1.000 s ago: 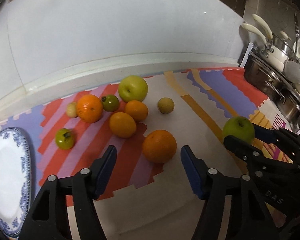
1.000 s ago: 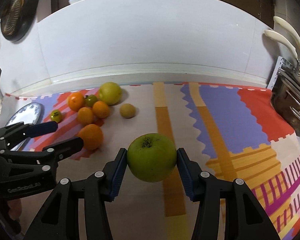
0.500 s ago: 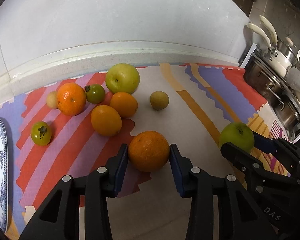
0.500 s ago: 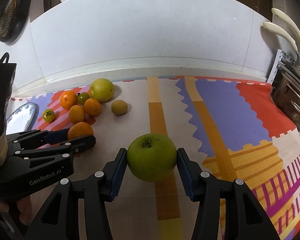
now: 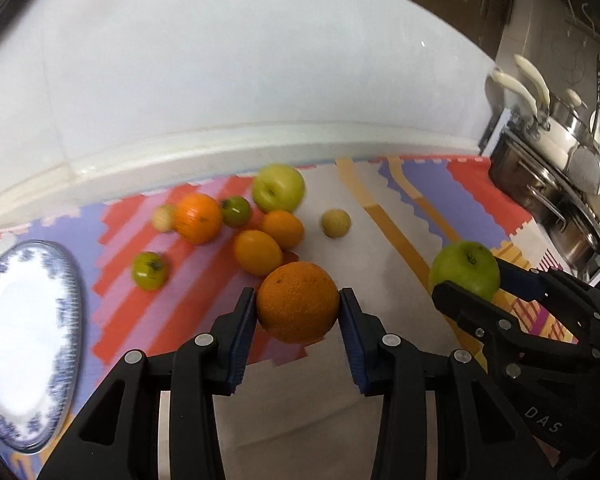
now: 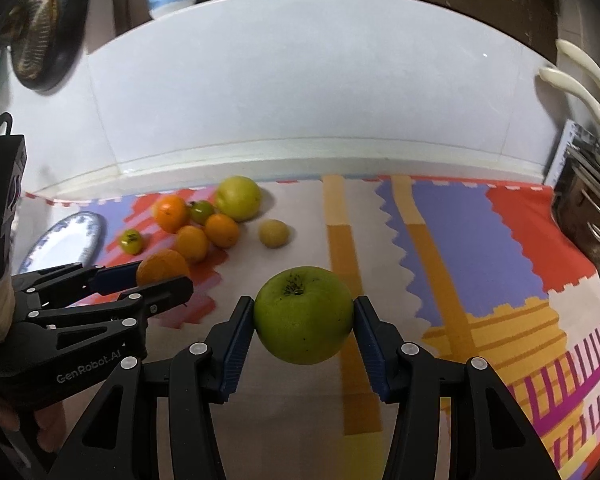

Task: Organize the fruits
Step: 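Carry the orange and apple onto the blue-and-white plate with both grippers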

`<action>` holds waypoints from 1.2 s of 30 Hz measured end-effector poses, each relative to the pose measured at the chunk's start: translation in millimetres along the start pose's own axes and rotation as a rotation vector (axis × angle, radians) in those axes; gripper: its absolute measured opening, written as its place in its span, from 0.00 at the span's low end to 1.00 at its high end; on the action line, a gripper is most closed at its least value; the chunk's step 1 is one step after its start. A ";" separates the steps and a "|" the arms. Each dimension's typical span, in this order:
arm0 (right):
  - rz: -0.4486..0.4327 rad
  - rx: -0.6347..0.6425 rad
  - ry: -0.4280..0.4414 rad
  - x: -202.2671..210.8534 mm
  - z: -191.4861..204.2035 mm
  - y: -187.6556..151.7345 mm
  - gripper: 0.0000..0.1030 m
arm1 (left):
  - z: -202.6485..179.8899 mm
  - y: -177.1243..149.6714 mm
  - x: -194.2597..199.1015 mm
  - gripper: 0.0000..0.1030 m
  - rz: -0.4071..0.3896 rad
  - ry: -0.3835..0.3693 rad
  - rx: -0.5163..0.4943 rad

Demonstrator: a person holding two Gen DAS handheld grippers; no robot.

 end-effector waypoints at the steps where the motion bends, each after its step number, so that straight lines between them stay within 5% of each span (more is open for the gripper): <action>1: -0.006 0.008 0.010 1.9 4.3 2.0 0.49 | 3.9 3.0 6.2 0.39 -0.014 0.008 0.007; 22: -0.054 0.111 0.315 30.7 141.6 35.7 0.49 | 109.1 11.2 133.7 0.39 -0.146 0.289 0.065; 36: -0.005 0.207 0.478 9.8 243.8 36.7 0.49 | 191.2 -9.0 163.9 0.39 -0.097 0.414 0.046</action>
Point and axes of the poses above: each gripper's, at about its wrist camera, not at the fingertips, and x roughly against the way its jaws point, z to its left, y to its top, the point moved 7 cm from there along -x, roughly the way its jaws point, and after that the axes turned 15 degrees about -z, right-handed, at the moved point
